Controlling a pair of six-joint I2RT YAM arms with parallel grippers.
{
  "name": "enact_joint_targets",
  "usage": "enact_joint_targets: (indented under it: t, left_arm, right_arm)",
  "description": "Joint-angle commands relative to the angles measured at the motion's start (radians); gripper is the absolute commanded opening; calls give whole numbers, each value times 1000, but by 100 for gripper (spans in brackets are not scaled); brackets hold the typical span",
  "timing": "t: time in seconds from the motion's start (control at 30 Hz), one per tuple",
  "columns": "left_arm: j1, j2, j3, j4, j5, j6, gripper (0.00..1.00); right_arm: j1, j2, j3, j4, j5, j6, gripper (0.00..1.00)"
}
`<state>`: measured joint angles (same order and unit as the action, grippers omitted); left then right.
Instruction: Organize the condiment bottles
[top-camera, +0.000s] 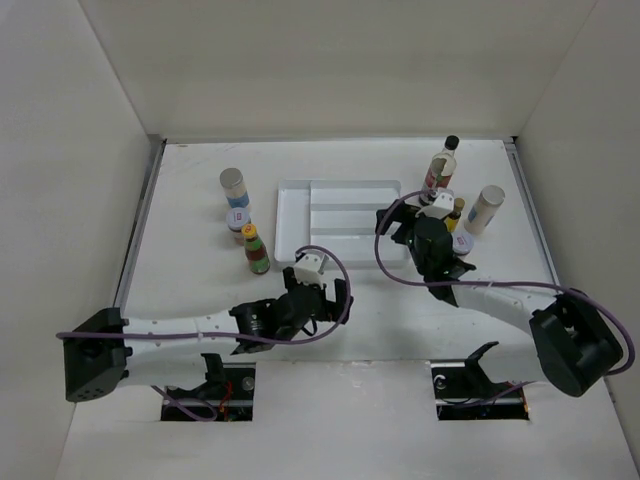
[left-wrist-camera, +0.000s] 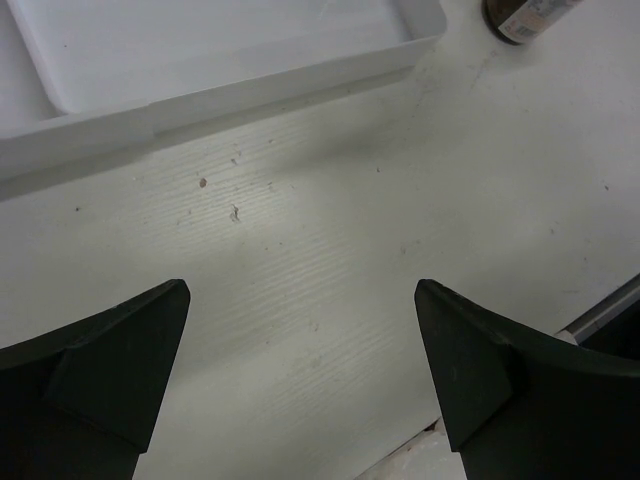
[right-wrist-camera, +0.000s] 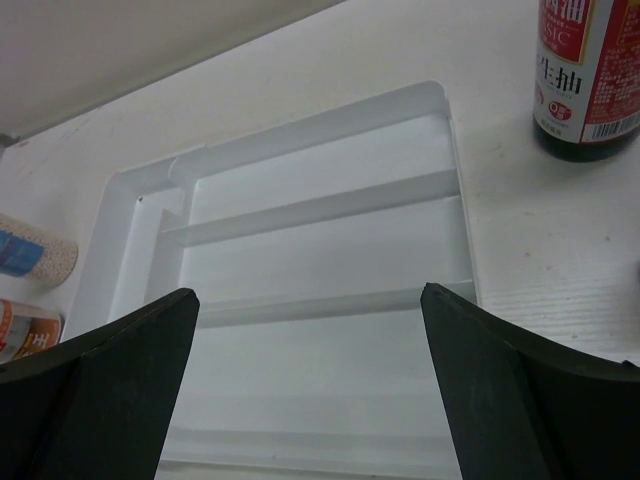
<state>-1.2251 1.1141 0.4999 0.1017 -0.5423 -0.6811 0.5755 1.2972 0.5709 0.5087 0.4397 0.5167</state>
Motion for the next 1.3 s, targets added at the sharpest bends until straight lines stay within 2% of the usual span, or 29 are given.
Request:
enact_joint_targets:
  t: [0.0, 0.13, 0.3, 0.37, 0.4, 0.43, 0.47, 0.5, 0.53, 0.57, 0.6, 0.63, 0.67, 0.7, 0.77, 0.83, 0.87, 0.93, 1.07, 1.2, 1.27]
  left_arm:
    - [-3, -103, 48, -23, -30, -2, 100]
    - [25, -207, 93, -118, -89, 27, 100]
    - [39, -249, 261, -293, -299, 185, 100]
    - [40, -258, 327, -316, -410, 256, 100]
    - [43, -264, 353, -315, -459, 297, 100]
    - [51, -273, 371, -309, -496, 331, 100]
    - [65, -281, 388, -297, -530, 363, 100]
    - [84, -290, 402, -286, -550, 391, 100]
    - [110, -301, 408, -272, -553, 412, 100]
    - [140, -312, 413, -261, -547, 432, 90]
    - [172, -319, 416, -261, -544, 439, 64]
    - [198, -324, 417, -270, -553, 439, 44]
    - [224, -329, 413, -286, -556, 436, 39]
    - [252, -323, 411, -307, -550, 431, 41]
    - [295, -283, 422, -364, -515, 427, 56]
    - [319, -246, 428, -408, -486, 399, 73]
    - [327, -232, 425, -421, -475, 381, 75]
    - [365, -209, 414, -434, -446, 350, 76]
    - [477, -163, 387, -480, -300, 275, 76]
    - [571, -134, 335, -435, -159, 245, 75]
    - [579, -119, 332, -430, -148, 247, 74]
  right_arm:
    - [-3, 13, 4, 139, 16, 2, 100]
    - [49, 91, 58, 125, 10, -18, 100]
    - [73, 57, 11, 218, 11, -46, 100]
    - [64, 41, -19, 261, -13, -35, 100]
    - [57, 30, -26, 264, -45, -34, 89]
    - [48, 19, -31, 264, -73, -32, 69]
    - [44, 2, -37, 264, -93, -27, 44]
    - [40, -13, -40, 261, -105, -24, 31]
    - [40, -21, -40, 252, -116, -24, 24]
    - [39, -24, -36, 238, -124, -24, 22]
    - [39, -21, -29, 228, -128, -27, 22]
    - [40, -12, -25, 228, -130, -29, 25]
    - [43, -3, -23, 228, -130, -32, 31]
    - [43, 5, -20, 231, -130, -32, 40]
    - [43, 19, -17, 235, -130, -29, 63]
    - [43, 33, -13, 237, -133, -30, 76]
    - [43, 37, -8, 235, -136, -32, 79]
    - [43, 42, -3, 229, -136, -37, 82]
    - [43, 51, -3, 228, -136, -40, 85]
    - [43, 48, -2, 223, -136, -40, 85]
    - [43, 51, -3, 225, -136, -40, 86]
